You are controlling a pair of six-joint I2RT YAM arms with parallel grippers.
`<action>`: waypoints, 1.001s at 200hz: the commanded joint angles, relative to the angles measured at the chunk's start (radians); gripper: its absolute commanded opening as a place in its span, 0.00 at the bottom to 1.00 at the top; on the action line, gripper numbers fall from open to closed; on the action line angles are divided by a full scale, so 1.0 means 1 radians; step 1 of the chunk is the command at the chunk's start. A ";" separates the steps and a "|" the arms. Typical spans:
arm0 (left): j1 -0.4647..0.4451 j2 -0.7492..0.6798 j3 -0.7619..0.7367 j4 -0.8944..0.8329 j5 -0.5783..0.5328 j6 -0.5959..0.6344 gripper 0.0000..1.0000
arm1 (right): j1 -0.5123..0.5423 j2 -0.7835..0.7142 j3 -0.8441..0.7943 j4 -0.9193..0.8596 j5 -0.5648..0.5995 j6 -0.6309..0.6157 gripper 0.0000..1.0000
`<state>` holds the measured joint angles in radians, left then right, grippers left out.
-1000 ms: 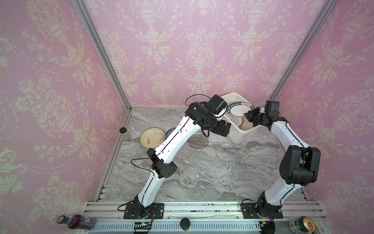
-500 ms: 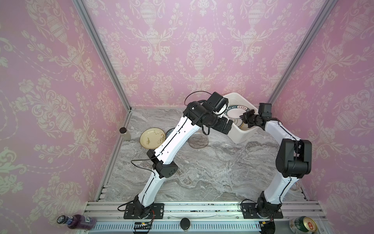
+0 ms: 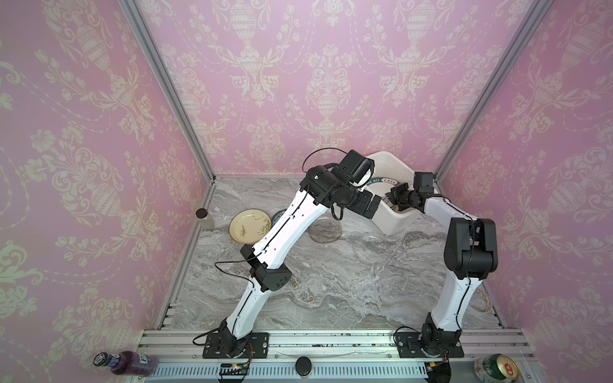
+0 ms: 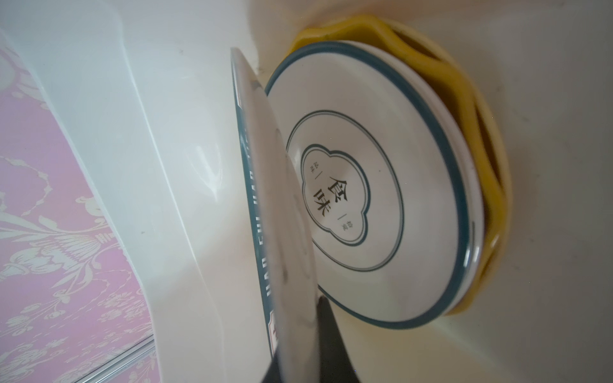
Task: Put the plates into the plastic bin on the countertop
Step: 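Lower the green-rimmed plate against the stacked plates and open the right gripper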
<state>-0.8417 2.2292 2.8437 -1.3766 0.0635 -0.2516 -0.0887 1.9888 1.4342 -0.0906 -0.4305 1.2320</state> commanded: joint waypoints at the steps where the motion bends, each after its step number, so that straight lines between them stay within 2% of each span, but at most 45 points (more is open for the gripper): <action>1: 0.000 0.017 -0.002 0.006 -0.030 0.023 0.99 | -0.011 0.038 0.042 0.037 0.008 0.007 0.00; 84: 0.003 0.017 -0.003 -0.012 -0.039 0.012 0.99 | -0.012 0.110 0.090 0.004 0.001 -0.019 0.00; 110: 0.001 0.012 -0.002 -0.012 -0.041 0.014 0.99 | -0.011 0.120 0.113 -0.046 0.008 -0.041 0.25; 138: 0.007 0.010 -0.002 -0.014 -0.043 0.015 0.99 | -0.012 0.124 0.135 -0.105 0.016 -0.071 0.39; 166: 0.012 0.009 -0.002 -0.018 -0.042 0.014 0.99 | -0.009 0.126 0.163 -0.182 0.027 -0.131 0.48; 200: 0.017 0.012 -0.003 -0.028 -0.042 0.012 0.99 | -0.005 0.133 0.197 -0.249 0.040 -0.196 0.69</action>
<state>-0.8379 2.2349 2.8426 -1.3781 0.0410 -0.2516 -0.0891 2.0914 1.5848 -0.2718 -0.4236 1.1126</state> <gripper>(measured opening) 0.992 0.632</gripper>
